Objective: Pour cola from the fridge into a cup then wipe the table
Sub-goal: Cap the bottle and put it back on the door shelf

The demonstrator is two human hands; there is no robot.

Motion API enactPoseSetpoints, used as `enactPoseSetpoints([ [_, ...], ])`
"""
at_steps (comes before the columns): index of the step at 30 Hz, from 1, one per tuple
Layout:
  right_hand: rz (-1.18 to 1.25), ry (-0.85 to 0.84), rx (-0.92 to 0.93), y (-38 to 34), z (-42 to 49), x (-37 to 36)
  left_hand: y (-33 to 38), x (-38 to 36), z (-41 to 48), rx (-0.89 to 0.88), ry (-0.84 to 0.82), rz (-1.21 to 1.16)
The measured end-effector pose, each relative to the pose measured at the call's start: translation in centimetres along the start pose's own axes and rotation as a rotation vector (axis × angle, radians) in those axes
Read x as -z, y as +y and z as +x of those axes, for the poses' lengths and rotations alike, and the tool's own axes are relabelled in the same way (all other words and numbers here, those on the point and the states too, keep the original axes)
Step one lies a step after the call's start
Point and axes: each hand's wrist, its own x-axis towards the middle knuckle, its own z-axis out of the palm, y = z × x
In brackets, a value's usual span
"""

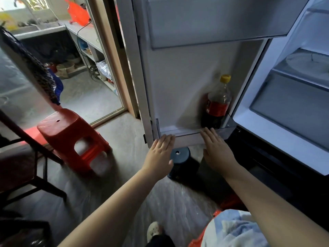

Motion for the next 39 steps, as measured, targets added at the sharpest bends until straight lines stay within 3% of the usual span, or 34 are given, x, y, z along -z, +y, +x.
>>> enactPoseSetpoints([
  [9,0.128,-0.001,-0.157,-0.6,-4.3,2.3,2.7,0.0,-2.9,-0.247,-0.071,0.091],
  [11,0.255,0.156,-0.147,-2.1,-5.7,3.2,2.2,1.1,-3.9,-0.333,0.038,0.075],
  [14,0.410,0.410,-0.057,-5.5,-7.3,5.1,0.0,3.4,-5.9,-0.410,0.354,-0.080],
  [17,0.395,0.520,0.062,-9.5,-7.4,6.7,-2.9,5.4,-6.7,-0.278,0.531,-0.158],
  [19,0.370,0.553,0.130,-12.2,-7.4,7.0,-4.2,6.6,-6.5,-0.153,0.505,-0.194],
  [21,0.359,0.605,0.150,-14.4,-7.7,6.4,-4.7,7.5,-6.2,-0.146,0.429,-0.220],
  [27,0.285,0.703,-0.023,-15.6,-10.2,5.5,-2.4,7.4,-6.5,-0.385,0.262,-0.164],
  [39,-0.021,0.694,-0.192,-9.4,-16.1,6.6,3.1,8.1,-8.7,-0.618,0.224,-0.127],
])
